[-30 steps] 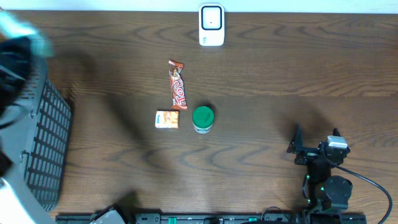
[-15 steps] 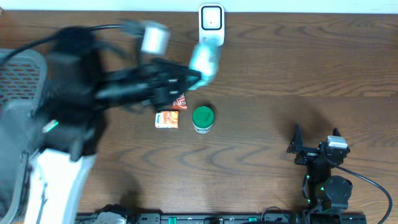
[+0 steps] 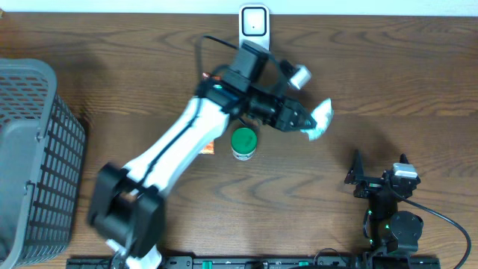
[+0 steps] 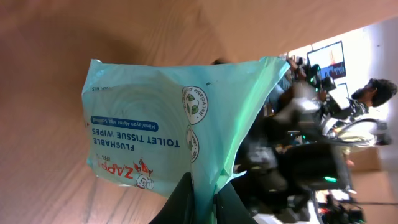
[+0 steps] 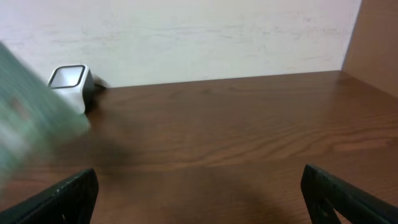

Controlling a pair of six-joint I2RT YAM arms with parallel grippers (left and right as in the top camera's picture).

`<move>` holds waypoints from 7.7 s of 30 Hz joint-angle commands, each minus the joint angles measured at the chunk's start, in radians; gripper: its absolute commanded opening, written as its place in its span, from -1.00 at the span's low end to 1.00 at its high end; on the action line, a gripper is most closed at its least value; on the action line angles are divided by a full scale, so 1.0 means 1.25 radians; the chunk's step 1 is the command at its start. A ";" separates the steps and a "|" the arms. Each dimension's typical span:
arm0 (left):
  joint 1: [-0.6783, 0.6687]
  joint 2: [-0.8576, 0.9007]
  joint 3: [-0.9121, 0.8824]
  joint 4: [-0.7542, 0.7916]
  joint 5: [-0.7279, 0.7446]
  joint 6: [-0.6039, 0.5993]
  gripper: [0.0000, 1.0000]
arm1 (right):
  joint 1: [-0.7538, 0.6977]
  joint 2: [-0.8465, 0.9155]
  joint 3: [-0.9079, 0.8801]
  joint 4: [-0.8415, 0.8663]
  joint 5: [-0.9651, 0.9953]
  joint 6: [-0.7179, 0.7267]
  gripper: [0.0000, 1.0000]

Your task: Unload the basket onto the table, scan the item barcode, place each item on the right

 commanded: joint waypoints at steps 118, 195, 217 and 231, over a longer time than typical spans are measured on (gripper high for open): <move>0.226 -0.997 0.024 -0.097 -1.191 0.100 0.65 | -0.130 1.306 0.505 -0.184 -0.537 0.229 0.99; 0.226 -0.999 0.009 -0.094 -1.191 0.100 0.65 | 0.016 0.924 0.105 -0.143 -0.476 0.909 0.99; 0.226 -0.999 0.006 -0.094 -1.191 0.100 0.65 | 0.192 1.181 0.084 0.241 -0.201 1.045 0.78; 0.226 -0.999 0.006 -0.094 -1.191 0.100 0.65 | 0.181 1.338 0.152 0.421 -0.283 0.825 -0.98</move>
